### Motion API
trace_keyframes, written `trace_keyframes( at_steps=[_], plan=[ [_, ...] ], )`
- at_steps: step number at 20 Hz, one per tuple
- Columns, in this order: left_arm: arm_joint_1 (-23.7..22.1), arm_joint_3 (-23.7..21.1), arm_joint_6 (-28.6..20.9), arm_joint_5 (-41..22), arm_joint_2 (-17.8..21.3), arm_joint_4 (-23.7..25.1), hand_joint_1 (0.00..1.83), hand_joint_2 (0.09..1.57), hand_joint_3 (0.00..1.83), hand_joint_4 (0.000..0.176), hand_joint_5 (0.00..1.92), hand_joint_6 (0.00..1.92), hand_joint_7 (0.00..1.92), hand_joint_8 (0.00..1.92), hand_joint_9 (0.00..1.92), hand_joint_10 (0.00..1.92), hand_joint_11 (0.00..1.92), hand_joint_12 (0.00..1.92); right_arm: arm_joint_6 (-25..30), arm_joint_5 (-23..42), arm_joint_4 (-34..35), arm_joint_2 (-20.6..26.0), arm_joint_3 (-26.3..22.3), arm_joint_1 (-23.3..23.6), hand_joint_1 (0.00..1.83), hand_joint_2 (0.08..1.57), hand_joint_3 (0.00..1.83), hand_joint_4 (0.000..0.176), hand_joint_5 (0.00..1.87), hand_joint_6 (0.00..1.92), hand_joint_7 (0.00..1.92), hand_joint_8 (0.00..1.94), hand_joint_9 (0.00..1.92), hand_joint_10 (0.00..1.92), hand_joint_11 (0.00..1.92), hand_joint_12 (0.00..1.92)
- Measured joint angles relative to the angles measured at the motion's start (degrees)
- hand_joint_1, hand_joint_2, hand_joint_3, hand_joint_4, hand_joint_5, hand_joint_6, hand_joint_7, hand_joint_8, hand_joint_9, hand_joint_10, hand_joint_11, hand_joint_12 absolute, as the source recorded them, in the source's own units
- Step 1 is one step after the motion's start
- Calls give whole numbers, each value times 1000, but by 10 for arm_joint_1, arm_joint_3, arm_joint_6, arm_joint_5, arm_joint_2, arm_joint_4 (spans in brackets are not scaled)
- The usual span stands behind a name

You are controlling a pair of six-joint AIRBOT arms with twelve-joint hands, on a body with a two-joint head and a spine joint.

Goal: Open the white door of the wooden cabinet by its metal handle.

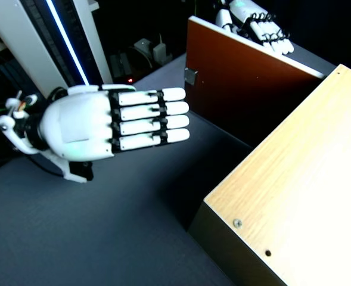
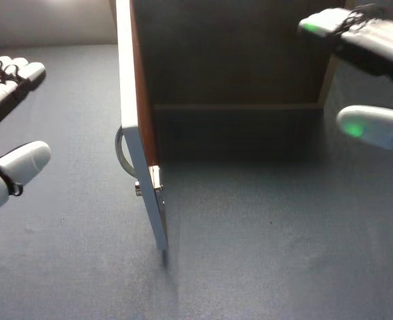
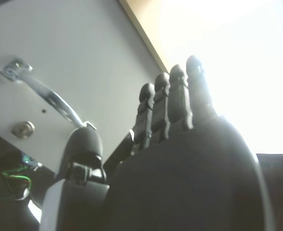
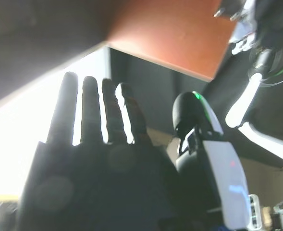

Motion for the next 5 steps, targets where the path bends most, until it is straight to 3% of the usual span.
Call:
trace_keyframes(
  at_steps=[5],
  plan=[
    [0,-11,-6,-45,10,24,0,1475,7,0,26,0,0,0,0,0,0,0,-8,113,86,16,-24,-62,442,1478,1,0,162,7,123,10,84,12,66,33]
  ],
)
